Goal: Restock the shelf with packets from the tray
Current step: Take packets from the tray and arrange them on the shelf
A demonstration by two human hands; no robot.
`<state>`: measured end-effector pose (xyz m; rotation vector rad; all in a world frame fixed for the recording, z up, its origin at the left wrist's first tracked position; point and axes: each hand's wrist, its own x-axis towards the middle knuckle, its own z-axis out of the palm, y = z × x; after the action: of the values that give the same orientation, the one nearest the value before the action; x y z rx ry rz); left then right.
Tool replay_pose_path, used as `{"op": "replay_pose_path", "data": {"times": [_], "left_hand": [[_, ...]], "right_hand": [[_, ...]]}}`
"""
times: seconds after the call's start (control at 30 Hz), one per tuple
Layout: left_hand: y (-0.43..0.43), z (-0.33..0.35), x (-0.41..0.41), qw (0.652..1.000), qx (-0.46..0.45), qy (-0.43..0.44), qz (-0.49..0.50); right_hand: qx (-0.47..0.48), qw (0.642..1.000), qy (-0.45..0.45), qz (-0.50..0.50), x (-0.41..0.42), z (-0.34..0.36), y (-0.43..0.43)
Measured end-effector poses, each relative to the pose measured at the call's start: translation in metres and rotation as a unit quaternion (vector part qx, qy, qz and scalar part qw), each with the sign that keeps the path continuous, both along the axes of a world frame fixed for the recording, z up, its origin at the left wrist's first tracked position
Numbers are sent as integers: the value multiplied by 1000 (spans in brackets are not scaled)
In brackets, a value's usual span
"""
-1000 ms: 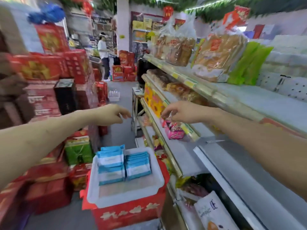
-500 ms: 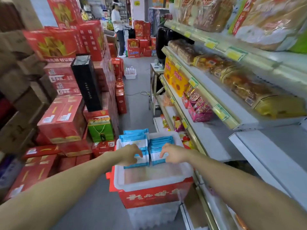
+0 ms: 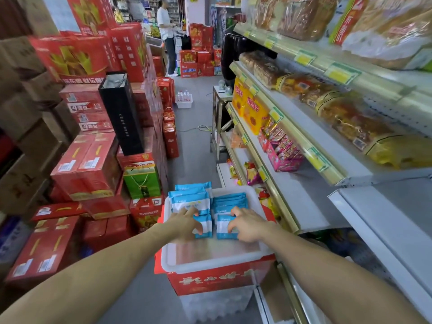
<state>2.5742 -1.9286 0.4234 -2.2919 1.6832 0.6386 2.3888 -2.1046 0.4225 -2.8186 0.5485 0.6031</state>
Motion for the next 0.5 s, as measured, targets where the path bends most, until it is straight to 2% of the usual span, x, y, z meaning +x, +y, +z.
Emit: {"op": "replay_pose_path", "data": {"times": [0.27, 0.5], "left_hand": [[13, -15, -7, 998, 59, 5, -6], [6, -25, -13, 997, 64, 36, 11]], "right_hand": [[55, 998, 35, -26, -17, -10, 13], [61, 997, 2, -39, -26, 0, 21]]}}
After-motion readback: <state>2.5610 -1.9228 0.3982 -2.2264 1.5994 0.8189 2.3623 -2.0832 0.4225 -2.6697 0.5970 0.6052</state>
